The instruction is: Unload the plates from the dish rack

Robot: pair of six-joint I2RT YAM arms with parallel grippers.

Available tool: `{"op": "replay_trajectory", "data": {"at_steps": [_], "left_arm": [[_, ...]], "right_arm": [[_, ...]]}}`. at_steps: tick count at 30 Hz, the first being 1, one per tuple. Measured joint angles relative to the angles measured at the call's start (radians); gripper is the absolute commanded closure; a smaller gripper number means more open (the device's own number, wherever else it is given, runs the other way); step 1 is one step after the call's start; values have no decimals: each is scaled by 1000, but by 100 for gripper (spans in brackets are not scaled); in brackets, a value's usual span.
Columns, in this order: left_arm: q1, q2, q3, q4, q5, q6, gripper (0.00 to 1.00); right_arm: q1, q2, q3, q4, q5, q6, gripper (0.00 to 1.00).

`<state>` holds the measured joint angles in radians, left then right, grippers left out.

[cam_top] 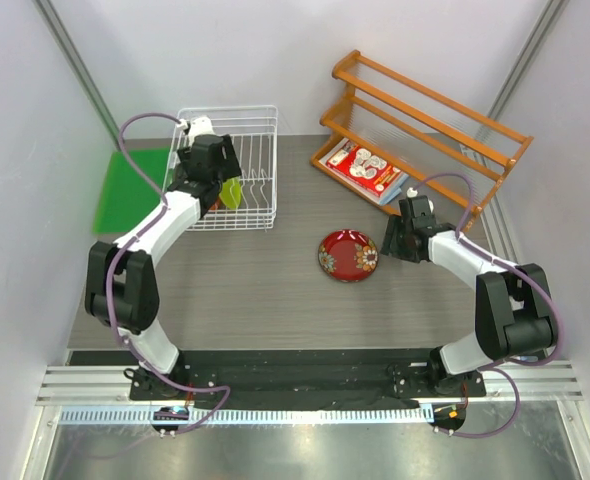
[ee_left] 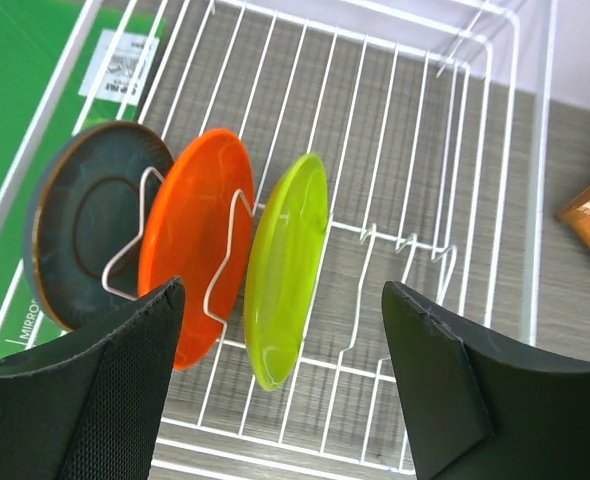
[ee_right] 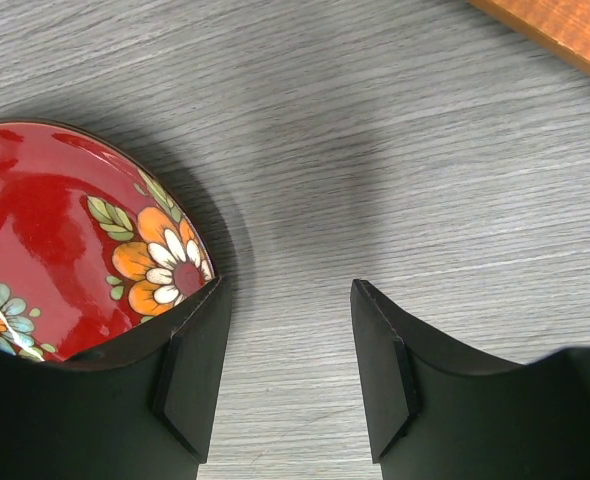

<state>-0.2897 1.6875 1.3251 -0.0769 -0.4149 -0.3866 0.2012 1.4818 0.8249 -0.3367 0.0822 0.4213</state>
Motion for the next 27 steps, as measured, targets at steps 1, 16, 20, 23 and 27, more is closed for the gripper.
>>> {"op": "replay_trajectory", "data": {"at_steps": [1,16,20,23,27], "left_arm": [[0,10,0,0,1,0,20],[-1,214,60,12,-42,12,73],[-2,222,67,16,-67,27,99],[-3,222,67,8,-87,56,100],[-19,222,67,9,-113,66,100]], "right_arm": [[0,0,0,0,0,0,43],[0,-126,3,-34,21,-1,43],[0,-174,12,-66,42,-4,43],[0,-205,24,-80,56,-5,43],[0,-219,32,-90,68,-6,43]]}}
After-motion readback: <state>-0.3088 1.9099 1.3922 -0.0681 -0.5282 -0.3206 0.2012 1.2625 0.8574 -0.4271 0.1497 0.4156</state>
